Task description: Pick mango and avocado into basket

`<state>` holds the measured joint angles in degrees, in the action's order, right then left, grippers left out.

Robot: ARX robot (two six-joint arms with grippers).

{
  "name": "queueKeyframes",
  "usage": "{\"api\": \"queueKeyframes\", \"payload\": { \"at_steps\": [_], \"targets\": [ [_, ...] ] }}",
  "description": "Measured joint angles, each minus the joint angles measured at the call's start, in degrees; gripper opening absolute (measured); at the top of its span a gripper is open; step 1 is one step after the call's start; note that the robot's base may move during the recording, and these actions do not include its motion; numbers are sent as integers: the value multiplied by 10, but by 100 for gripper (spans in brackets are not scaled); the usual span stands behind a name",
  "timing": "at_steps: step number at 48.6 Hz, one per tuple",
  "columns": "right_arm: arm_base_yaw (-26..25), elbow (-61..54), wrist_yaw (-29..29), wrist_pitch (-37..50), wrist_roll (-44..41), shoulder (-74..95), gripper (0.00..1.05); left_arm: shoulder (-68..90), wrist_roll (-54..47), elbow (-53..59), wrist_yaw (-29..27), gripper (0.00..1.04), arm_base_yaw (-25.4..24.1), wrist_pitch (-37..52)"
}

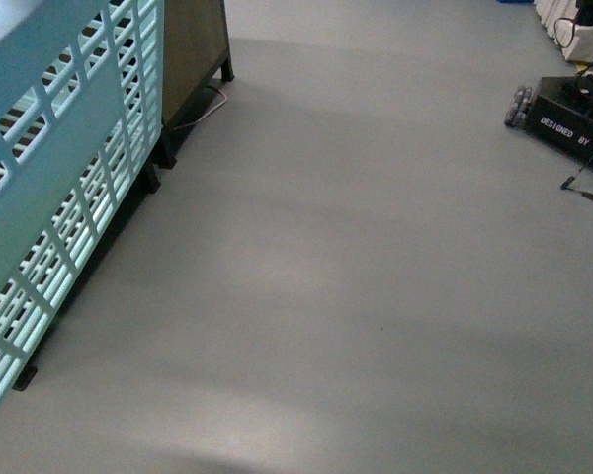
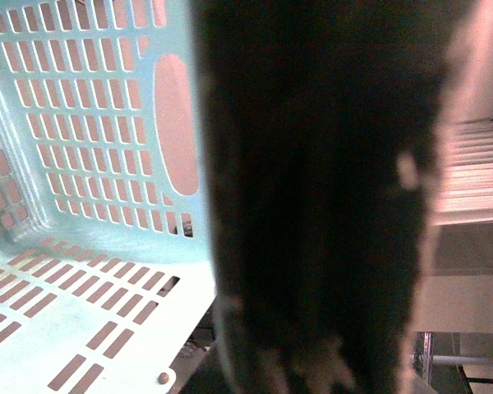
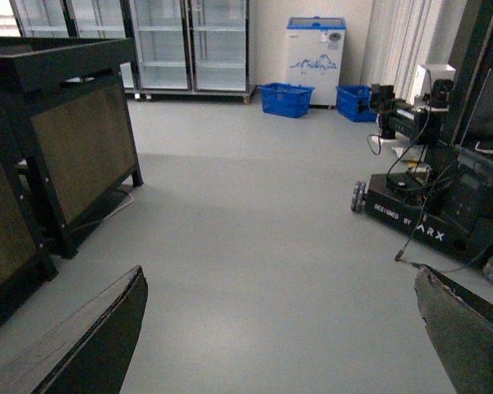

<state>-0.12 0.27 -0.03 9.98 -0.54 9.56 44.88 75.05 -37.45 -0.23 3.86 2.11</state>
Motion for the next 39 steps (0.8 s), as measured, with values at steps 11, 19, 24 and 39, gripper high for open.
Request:
{"api": "queueKeyframes", "payload": {
  "at_steps": [11, 19, 24, 39],
  "targets": [
    [0, 0, 0, 0, 0, 0, 97, 0, 0, 1, 1, 8, 0, 0],
    [0, 0, 0, 0, 0, 0, 97, 0, 0, 1, 0, 8, 0, 0],
    [0, 0, 0, 0, 0, 0, 97, 0, 0, 1, 1, 8, 0, 0],
    [0, 0, 0, 0, 0, 0, 97, 0, 0, 1, 0, 8, 0, 0]
  ]
}}
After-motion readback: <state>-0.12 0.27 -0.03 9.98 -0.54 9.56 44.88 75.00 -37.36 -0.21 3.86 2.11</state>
